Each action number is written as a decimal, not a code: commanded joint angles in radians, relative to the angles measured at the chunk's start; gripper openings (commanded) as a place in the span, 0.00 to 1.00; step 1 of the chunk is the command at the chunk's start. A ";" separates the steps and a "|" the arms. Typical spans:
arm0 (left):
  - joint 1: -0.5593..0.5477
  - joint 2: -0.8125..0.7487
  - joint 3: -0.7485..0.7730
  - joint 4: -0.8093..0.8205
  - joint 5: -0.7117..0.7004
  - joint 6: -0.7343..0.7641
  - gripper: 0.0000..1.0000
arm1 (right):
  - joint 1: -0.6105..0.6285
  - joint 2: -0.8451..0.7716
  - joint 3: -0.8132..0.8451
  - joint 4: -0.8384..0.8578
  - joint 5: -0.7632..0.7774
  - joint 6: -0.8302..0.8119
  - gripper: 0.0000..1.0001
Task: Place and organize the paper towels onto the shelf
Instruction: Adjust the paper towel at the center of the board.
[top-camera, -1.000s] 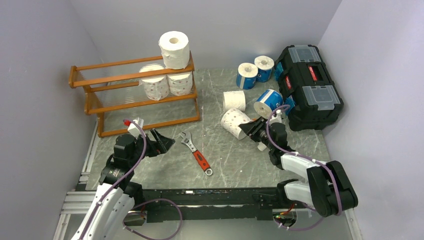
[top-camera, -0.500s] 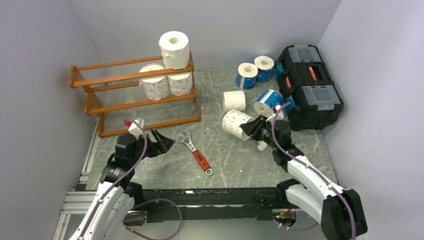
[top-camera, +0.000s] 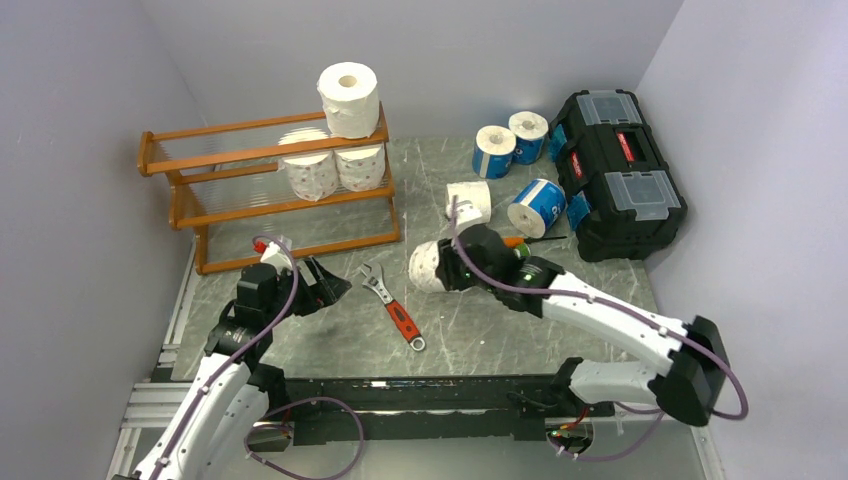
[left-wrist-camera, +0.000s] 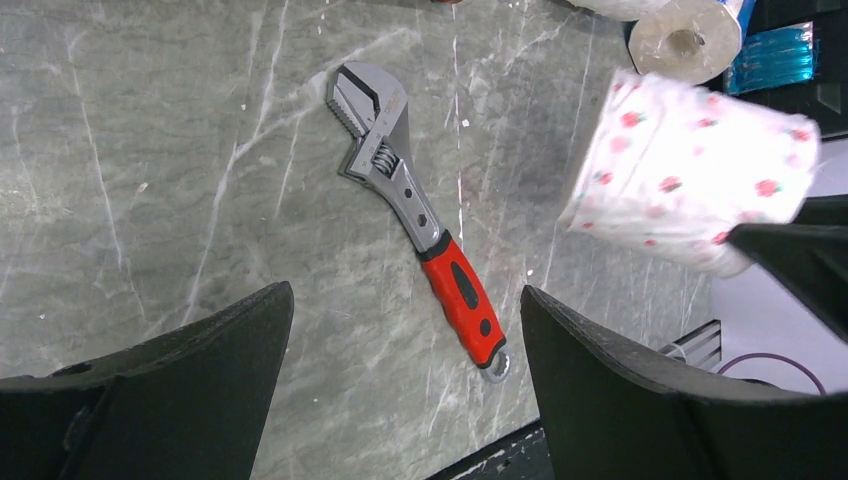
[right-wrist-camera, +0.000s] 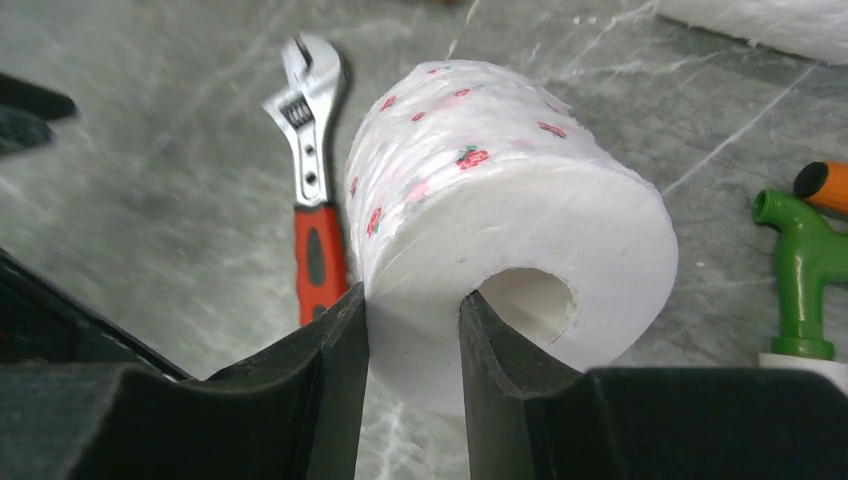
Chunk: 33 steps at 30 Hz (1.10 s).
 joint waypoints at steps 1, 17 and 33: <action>-0.003 -0.003 0.002 0.024 -0.019 -0.009 0.89 | 0.109 0.105 0.134 -0.164 0.189 -0.103 0.36; -0.002 0.014 -0.002 0.027 -0.004 -0.003 0.89 | 0.280 0.327 0.269 -0.282 0.275 -0.124 0.45; -0.002 0.059 0.024 0.021 0.010 -0.006 0.89 | 0.265 0.191 0.252 -0.224 0.291 -0.053 0.84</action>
